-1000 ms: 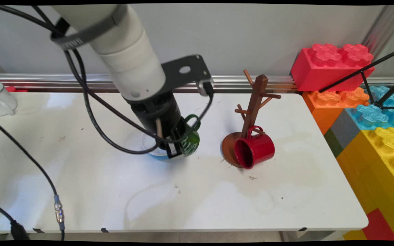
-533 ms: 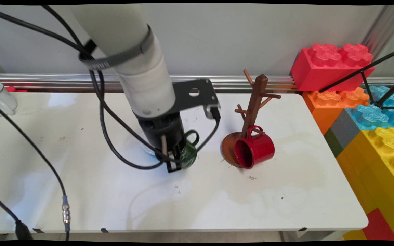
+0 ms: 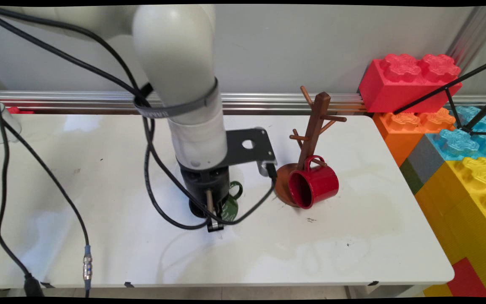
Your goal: Place the picked object on the table
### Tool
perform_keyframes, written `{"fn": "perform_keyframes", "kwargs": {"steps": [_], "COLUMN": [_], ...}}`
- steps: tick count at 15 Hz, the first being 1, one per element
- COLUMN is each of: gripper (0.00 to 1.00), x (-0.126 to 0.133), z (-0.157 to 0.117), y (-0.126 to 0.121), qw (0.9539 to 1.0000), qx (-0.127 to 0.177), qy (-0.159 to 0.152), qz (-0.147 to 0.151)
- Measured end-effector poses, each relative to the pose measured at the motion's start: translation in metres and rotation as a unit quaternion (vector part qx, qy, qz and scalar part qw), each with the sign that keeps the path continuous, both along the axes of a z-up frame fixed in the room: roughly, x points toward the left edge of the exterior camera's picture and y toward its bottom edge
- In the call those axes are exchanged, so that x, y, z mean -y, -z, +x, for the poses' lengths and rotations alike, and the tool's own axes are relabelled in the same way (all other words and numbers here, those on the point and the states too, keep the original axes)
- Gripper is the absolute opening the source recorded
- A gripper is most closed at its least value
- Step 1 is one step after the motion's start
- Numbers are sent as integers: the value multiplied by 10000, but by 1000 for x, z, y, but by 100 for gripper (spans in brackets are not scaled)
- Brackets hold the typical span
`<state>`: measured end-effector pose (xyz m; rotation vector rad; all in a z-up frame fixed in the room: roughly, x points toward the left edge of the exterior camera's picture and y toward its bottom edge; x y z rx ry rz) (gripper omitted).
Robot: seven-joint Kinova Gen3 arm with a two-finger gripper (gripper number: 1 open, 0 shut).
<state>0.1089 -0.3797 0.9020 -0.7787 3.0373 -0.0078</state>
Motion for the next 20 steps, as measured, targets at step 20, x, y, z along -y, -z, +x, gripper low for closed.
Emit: {"fn": "perform_keyframes", "kwargs": {"steps": [20], "gripper": [0], "x": [31], "z": [-40], "y": [75], "qw": [9987], "qx": [362], "qy": [56], "qz": [341]}}
